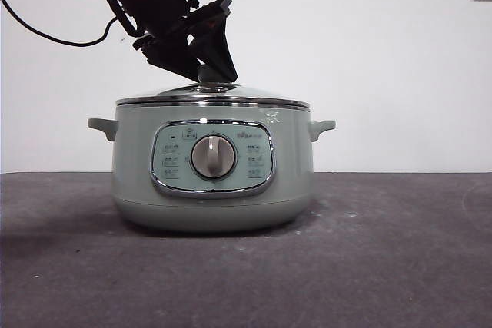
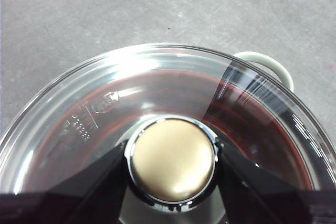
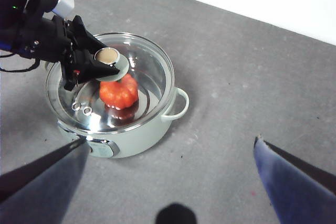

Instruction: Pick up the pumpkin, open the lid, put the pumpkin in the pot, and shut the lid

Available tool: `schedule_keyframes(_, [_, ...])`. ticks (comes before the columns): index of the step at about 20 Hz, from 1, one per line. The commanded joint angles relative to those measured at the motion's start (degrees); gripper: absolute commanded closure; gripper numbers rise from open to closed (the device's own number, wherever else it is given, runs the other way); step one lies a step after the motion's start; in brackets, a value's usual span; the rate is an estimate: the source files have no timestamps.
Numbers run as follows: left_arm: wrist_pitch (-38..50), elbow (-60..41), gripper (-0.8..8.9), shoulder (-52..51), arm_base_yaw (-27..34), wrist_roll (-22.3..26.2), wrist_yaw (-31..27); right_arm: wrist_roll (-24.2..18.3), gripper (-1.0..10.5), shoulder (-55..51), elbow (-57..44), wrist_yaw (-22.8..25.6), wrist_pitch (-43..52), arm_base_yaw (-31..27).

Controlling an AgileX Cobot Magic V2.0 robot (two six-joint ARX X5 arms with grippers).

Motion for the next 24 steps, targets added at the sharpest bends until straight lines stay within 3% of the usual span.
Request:
schedule_keyframes(1, [-2.5,0.1,2.29,-0.5,-0.2,-0.1,0.0,0.3,3.2,0.0,0.0,-0.1,-1.0,0.1])
schedule_keyframes(4, [-4.2,0.1,2.29,-1.5,-0.2,-0.1,0.0,0.3,3.2,0.2,0.0,-1.6,-2.4,0.1])
schedule_keyframes(8, [-8.0,0.1,2.29,-5.5,-0.2,-0.1,0.1,0.3,3.2,0.3,0.0,-9.0,-3.5,0.1])
schedule_keyframes(14, [-23.3,0.1,2.30,-19.0,-0.6,-0.3,2.1,0.0,3.2,1.4,0.0,-12.4,-9.0,0.2])
schedule_keyframes(15, [-26.4,0.1,2.39,-22.0,-0.6,-0.6,2.4,-0.6,3.2,1.9,0.0,-14.4,-10.4,0.1])
schedule_keyframes(17, [-30.6,0.1,3.44,-26.6,-0.6,-1.3,4.9,-1.2,3.3,2.4,0.0,-16.2,-11.5,0.1])
schedule_keyframes(20, [-35.5,0.1,6.29,-32.6,-0.6,-1.5,9.0,-2.3,5.3,2.8,0.0,-20.6,-11.6,0.2])
schedule_keyframes(22, [-37.8,0.1,8.13,-35.6,-0.6,-1.5,10.2,-3.1,8.0,3.2,0.0,-25.3,-11.5,0.2])
schedule_keyframes(23, [-38.9,0.1,8.22,-36.8,-0.6,-1.5,11.1,-4.3,9.6,3.3,0.0,-27.0,-11.5,0.2])
schedule_keyframes(24, [-39.7,0.1,8.22,-37.6,-0.6,-1.5,12.1,-4.9,9.5,3.3,0.0,-27.4,-11.5,0.2])
